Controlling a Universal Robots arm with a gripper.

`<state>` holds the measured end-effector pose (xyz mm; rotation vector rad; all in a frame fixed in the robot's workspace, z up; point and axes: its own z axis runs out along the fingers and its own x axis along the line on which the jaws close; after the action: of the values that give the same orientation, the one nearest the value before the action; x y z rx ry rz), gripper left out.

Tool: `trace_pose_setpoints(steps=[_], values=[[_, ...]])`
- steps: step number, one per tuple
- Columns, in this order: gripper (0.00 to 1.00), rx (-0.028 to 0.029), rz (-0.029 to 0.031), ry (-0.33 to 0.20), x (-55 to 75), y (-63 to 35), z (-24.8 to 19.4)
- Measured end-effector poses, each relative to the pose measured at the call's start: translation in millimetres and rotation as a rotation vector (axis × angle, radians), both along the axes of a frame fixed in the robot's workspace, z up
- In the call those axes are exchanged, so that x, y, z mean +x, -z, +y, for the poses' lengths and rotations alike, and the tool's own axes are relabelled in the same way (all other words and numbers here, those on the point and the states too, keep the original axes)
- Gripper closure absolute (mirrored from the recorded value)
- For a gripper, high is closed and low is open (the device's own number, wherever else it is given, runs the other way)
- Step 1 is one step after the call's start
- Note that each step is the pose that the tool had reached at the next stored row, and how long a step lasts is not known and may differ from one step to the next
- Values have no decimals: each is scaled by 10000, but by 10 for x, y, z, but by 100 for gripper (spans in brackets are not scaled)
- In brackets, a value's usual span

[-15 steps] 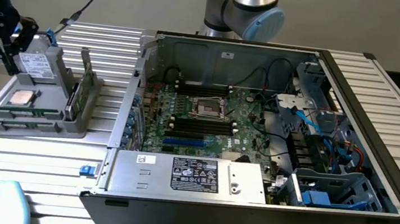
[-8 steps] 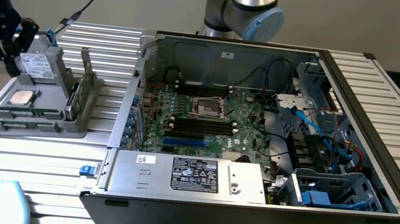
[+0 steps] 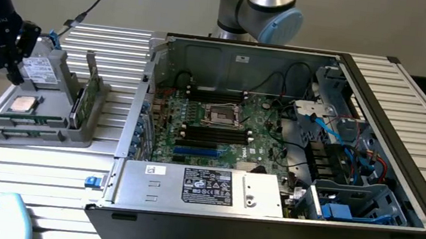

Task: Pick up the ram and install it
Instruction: 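Pick up the ram and move it above insertion slot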

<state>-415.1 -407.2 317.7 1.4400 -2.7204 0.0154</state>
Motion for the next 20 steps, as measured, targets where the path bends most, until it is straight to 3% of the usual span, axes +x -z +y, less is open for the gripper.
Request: trace_pose_setpoints(steps=[20], values=[[90,63,2,-3650,0,114,0]])
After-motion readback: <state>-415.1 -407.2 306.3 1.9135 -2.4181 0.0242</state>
